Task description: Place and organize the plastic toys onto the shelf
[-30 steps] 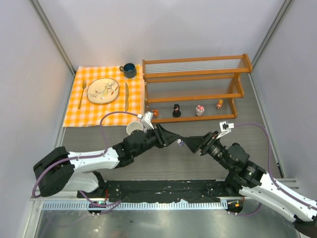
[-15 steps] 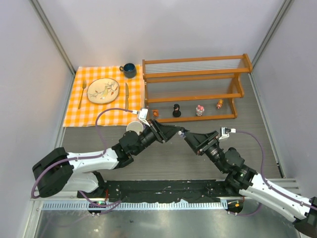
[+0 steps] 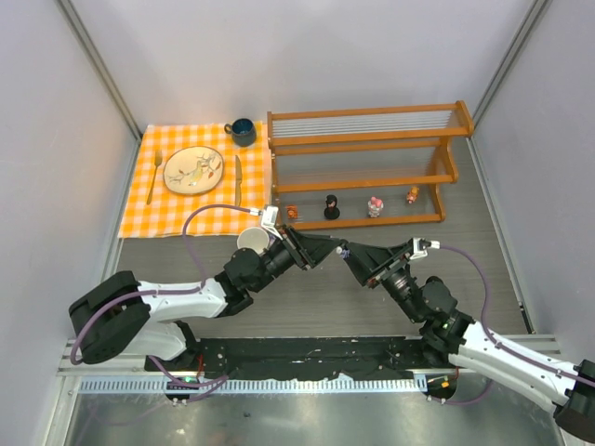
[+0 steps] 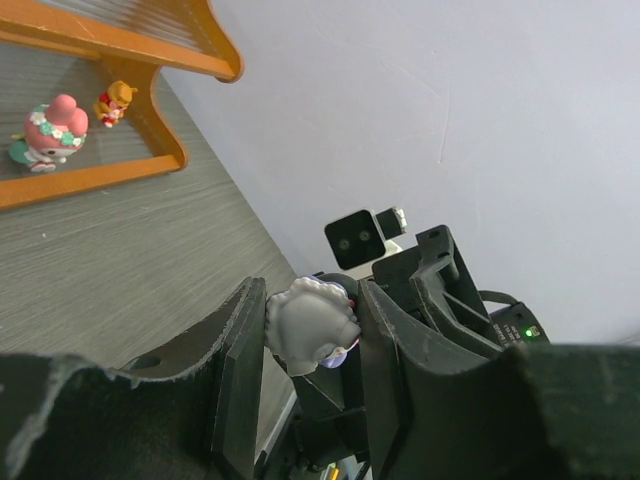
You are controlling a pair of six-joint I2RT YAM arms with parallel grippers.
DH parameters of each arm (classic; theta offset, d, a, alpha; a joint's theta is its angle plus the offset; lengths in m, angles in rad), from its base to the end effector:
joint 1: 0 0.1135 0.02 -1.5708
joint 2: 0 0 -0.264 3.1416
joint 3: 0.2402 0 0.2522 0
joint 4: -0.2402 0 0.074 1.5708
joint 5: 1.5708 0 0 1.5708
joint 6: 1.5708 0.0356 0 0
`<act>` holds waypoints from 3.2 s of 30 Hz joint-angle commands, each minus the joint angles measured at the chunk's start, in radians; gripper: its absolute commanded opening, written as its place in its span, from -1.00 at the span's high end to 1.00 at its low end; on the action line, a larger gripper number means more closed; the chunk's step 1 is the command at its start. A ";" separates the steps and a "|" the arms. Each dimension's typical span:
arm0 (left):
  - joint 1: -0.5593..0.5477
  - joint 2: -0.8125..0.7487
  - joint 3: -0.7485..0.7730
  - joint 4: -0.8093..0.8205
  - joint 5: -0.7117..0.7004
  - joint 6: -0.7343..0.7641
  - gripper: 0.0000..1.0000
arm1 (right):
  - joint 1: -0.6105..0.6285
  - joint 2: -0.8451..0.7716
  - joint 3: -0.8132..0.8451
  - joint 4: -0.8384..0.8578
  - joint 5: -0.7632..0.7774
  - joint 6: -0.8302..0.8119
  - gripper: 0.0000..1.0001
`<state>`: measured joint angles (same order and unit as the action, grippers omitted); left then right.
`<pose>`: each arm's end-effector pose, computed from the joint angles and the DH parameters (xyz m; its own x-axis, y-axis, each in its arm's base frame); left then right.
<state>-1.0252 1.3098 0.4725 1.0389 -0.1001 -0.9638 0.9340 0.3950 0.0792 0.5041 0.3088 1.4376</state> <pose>0.1419 -0.2269 0.2487 -0.5976 -0.5905 -0.5424 0.5415 0.2017 -0.8161 0.0883 0.1012 0.2162 -0.5685 0.8194 -0.0741 -0.1885 -0.0421 0.9812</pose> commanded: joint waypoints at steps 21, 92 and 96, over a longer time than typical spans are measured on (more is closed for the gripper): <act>-0.006 0.034 -0.021 0.144 -0.004 0.019 0.99 | 0.002 0.036 -0.032 0.157 -0.008 0.057 -0.17; -0.032 -0.385 -0.115 -0.317 -0.253 0.092 -0.99 | 0.003 -0.174 0.373 -0.785 0.226 -0.305 0.99; -0.032 -0.509 -0.074 -0.508 -0.314 0.135 -1.00 | 0.002 -0.043 0.574 -1.008 0.297 -0.423 0.99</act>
<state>-1.0565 0.8944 0.3531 0.7582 -0.3206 -0.9028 0.9340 0.2501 0.4519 -0.2363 0.4862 1.1759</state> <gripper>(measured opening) 0.996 0.571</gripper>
